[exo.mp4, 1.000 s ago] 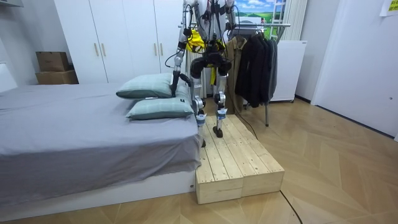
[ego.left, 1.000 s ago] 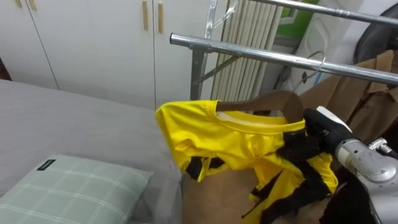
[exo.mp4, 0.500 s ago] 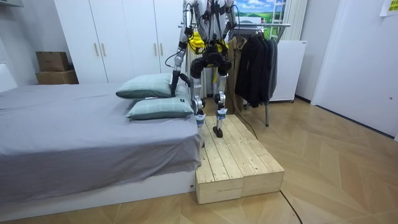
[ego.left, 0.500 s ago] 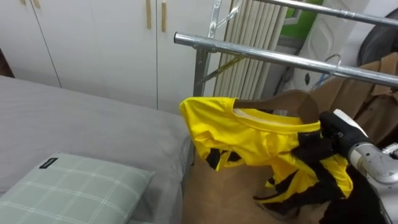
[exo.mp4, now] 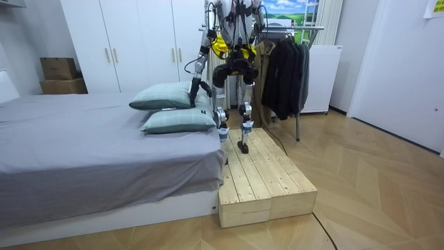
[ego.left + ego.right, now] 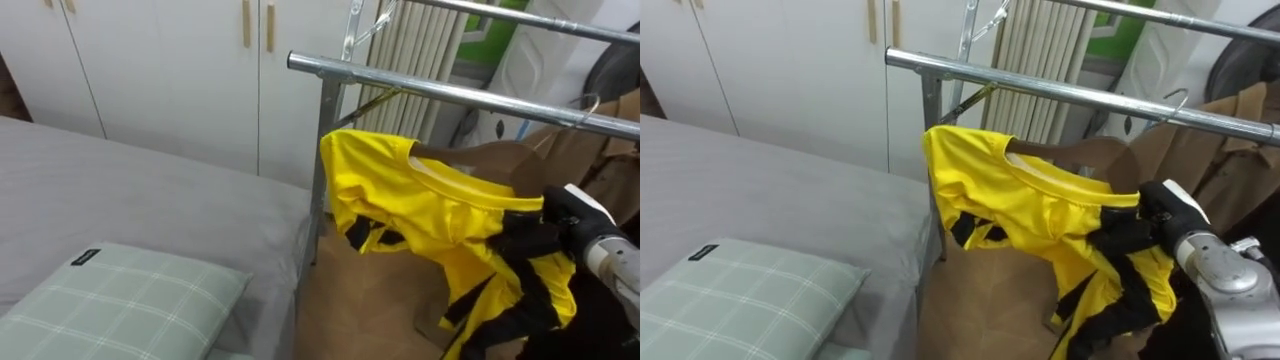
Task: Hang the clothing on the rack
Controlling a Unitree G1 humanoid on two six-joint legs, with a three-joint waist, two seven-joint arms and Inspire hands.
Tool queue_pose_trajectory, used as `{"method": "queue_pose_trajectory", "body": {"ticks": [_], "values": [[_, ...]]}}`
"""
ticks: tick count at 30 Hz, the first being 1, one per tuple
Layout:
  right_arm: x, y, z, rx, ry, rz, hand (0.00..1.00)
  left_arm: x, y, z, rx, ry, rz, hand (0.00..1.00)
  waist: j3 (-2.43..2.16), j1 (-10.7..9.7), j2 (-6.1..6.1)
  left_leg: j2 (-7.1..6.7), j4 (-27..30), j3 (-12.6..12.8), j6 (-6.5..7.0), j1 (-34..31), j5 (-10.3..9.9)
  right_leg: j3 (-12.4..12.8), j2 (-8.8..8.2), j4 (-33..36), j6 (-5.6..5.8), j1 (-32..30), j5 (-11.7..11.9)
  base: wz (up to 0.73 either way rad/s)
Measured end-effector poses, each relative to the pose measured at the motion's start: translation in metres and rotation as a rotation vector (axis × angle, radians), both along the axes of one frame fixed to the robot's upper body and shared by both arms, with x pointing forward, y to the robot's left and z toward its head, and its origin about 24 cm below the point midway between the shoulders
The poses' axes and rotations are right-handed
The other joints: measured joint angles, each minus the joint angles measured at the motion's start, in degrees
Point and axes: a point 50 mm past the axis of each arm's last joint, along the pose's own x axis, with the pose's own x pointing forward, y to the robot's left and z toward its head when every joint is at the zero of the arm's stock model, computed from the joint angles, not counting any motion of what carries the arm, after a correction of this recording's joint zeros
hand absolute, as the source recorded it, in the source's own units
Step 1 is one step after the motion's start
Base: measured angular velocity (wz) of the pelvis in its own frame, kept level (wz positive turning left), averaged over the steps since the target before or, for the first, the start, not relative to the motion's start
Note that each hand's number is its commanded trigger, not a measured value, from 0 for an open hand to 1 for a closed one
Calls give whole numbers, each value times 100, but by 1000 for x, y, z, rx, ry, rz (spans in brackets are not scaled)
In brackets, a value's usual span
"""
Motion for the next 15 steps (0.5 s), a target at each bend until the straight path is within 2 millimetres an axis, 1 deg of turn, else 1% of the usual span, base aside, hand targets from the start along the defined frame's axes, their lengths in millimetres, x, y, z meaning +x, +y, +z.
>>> {"method": "queue_pose_trajectory", "body": {"ticks": [5, 9, 12, 15], "values": [[-4, -5, -9, 22, 32, -23, 100, 0, 0, 0, 1, 1, -5, 0, 10, -3, -4, 0, 0, -5, 1, -2, 1, -11, -2, -1, 0, 1, 0, 0], [-6, -11, -14, 2, 73, -32, 100, 0, 0, 0, 1, 3, -12, 0, 23, 7, 0, -8, -1, -2, 1, -4, 1, 19, 2, -1, 4, -11, -3, 0], [-6, -13, -13, -14, 81, -31, 100, 1, 0, 0, 0, 1, -13, 0, 38, 7, -24, -11, -1, 7, 2, -40, 1, 30, 2, 19, 4, -67, -5, 0], [-7, -17, -9, -38, 83, -31, 100, 1, 0, 0, -1, -2, -19, 0, 43, 19, -35, -12, 1, 9, 4, -79, 3, 32, 4, 20, 1, -104, -3, 0]]}}
